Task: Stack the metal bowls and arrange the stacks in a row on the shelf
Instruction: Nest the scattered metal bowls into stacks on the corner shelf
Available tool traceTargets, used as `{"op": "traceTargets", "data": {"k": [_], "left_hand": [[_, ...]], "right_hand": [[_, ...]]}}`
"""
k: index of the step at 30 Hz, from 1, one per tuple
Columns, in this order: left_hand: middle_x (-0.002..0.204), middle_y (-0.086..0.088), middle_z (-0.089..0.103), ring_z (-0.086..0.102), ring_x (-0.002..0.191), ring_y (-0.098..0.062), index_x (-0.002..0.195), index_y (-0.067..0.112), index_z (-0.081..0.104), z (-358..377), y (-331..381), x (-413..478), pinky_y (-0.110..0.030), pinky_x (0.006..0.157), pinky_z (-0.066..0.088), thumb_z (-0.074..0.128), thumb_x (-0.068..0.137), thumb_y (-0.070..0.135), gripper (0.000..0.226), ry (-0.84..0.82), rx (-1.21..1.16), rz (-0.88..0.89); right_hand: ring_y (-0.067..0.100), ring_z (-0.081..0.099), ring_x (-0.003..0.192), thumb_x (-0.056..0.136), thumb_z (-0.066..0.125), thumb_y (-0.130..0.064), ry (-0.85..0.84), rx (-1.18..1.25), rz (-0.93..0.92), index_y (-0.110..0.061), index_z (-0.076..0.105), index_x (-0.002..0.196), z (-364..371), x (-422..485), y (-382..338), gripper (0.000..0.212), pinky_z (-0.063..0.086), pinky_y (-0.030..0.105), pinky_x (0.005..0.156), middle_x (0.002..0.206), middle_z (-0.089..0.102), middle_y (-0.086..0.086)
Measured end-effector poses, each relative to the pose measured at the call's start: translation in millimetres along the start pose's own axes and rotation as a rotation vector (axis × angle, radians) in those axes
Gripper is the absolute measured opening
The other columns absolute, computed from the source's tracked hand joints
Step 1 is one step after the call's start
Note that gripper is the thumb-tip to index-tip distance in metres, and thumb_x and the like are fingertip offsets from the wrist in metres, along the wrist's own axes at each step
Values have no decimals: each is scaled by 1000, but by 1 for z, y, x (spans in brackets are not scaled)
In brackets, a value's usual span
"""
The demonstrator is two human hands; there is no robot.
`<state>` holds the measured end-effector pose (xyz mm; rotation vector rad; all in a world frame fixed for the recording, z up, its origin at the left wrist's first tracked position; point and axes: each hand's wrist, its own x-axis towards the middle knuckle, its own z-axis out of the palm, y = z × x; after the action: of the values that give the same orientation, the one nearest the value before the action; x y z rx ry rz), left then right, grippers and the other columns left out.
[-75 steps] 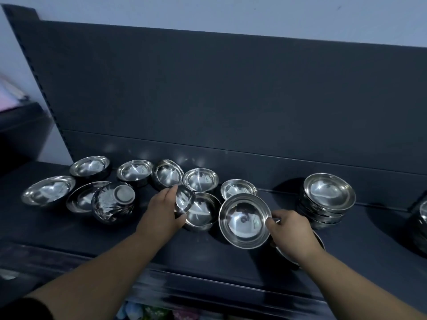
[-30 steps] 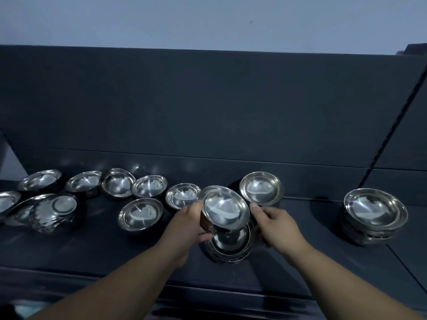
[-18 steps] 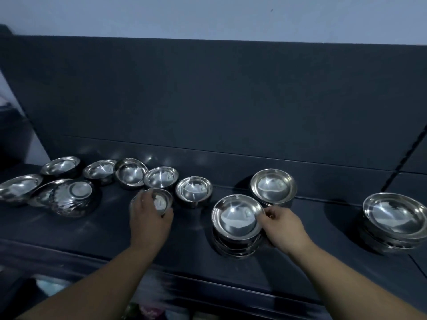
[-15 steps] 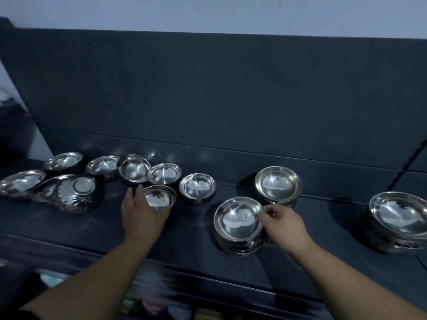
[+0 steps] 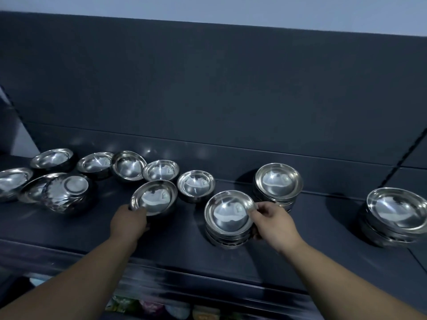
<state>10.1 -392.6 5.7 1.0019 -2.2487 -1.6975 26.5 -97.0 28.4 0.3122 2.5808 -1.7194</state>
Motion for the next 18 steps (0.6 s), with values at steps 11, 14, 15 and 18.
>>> {"op": "traceTargets", "data": {"k": [11,14,15,18], "left_hand": [[87,-4,75,71,75,-19,93,20,72,45,41,-67,-31,61,59,54,90,17,18,-414,-33,277],[88,2,72,69,76,-16,100,24,69,53,36,-75,-27,63,56,56,89,24,17,-415,109,355],[89,5,72,68,81,-15,100,26,68,55,33,-75,-32,72,56,56,88,28,17,-408,162,362],[98,8,69,64,90,-14,102,29,66,59,29,-79,-33,83,50,52,91,33,18,-393,200,358]], "right_hand": [[23,57,43,98,50,-37,-63,135,71,-2,64,94,-11,-5,0,38,50,25,46,58,62,12],[31,68,64,94,46,-53,13,33,27,-3,66,92,-17,-4,11,53,59,43,71,70,71,14],[33,70,76,93,46,-55,8,31,23,-5,67,94,-19,-5,14,54,59,46,78,79,72,16],[31,69,98,94,47,-52,-103,40,18,-21,70,96,-20,-13,15,40,59,30,72,101,71,15]]}}
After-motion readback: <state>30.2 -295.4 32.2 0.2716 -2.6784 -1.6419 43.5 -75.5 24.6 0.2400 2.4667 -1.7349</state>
